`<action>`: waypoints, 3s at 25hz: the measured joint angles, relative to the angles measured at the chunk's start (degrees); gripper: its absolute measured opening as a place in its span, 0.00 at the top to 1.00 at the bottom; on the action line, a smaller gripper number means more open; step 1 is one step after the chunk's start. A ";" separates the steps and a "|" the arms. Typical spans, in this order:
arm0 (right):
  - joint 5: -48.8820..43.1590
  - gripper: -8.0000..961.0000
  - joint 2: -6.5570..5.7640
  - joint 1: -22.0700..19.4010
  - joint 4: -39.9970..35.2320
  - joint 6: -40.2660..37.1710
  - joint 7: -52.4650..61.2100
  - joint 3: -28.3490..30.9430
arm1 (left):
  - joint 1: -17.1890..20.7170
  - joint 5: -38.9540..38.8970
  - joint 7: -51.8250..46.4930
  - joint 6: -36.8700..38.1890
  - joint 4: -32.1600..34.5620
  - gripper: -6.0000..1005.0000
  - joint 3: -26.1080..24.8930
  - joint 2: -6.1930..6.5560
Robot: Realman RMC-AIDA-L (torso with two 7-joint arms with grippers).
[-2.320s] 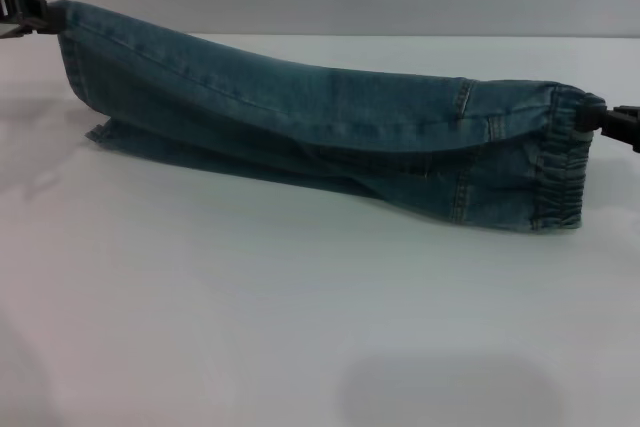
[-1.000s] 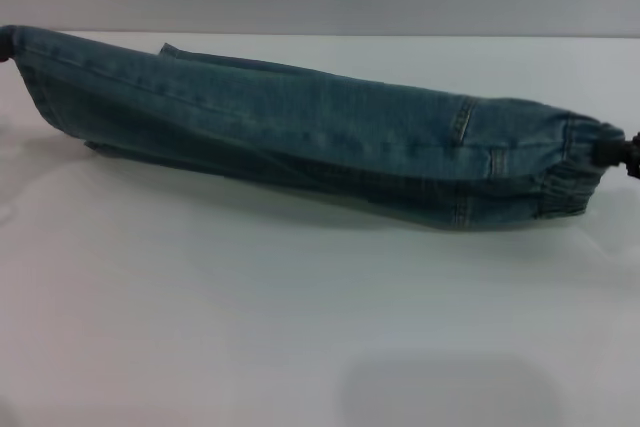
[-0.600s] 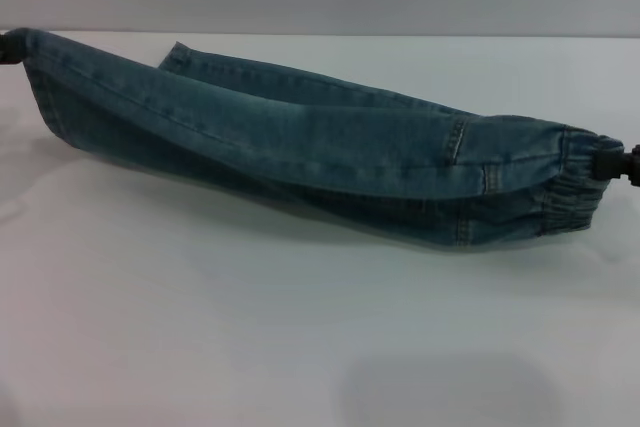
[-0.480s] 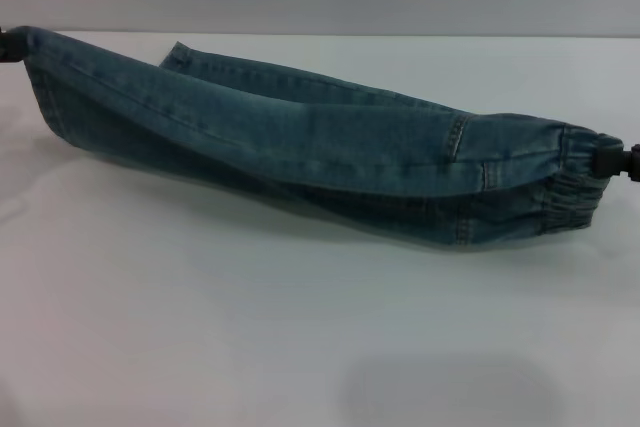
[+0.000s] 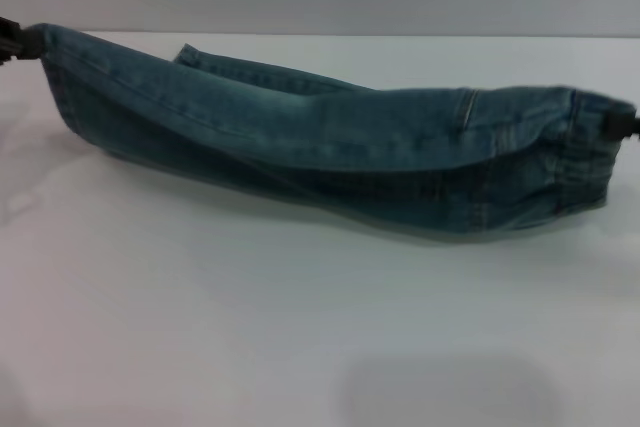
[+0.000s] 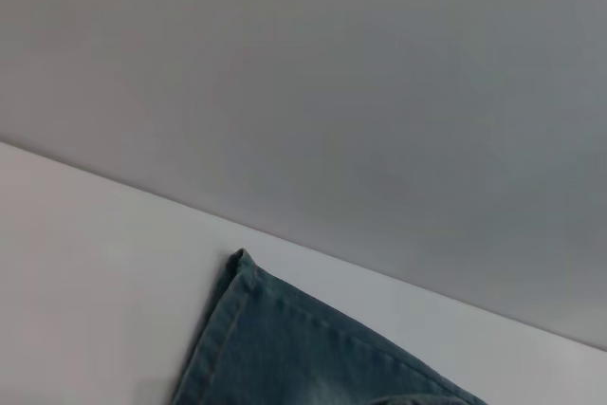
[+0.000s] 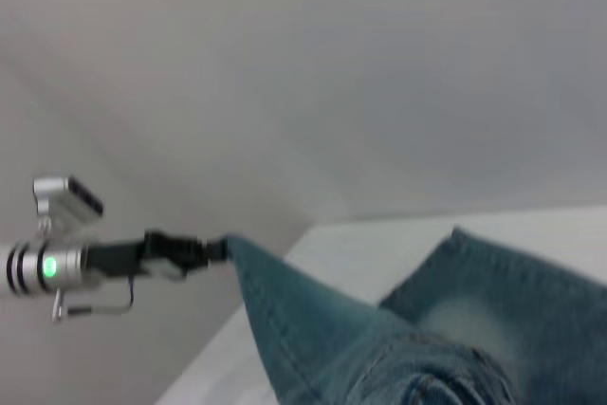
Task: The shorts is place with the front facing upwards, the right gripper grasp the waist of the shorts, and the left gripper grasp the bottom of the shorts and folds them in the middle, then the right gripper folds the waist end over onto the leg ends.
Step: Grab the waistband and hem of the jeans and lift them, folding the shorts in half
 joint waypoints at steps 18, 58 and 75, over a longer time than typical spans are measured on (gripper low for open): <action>1.39 0.99 1.26 -0.04 2.57 9.01 2.89 -0.32 | -5.44 5.76 -0.88 -4.13 -5.40 0.87 0.67 0.35; 0.74 0.79 1.55 5.23 5.30 27.40 5.79 -6.75 | -9.42 5.84 -1.49 -14.17 -9.44 0.86 2.30 -0.09; 0.74 0.39 2.27 5.44 4.92 33.76 5.98 -7.32 | -9.55 5.85 -1.62 -14.41 -9.43 0.86 2.30 -0.19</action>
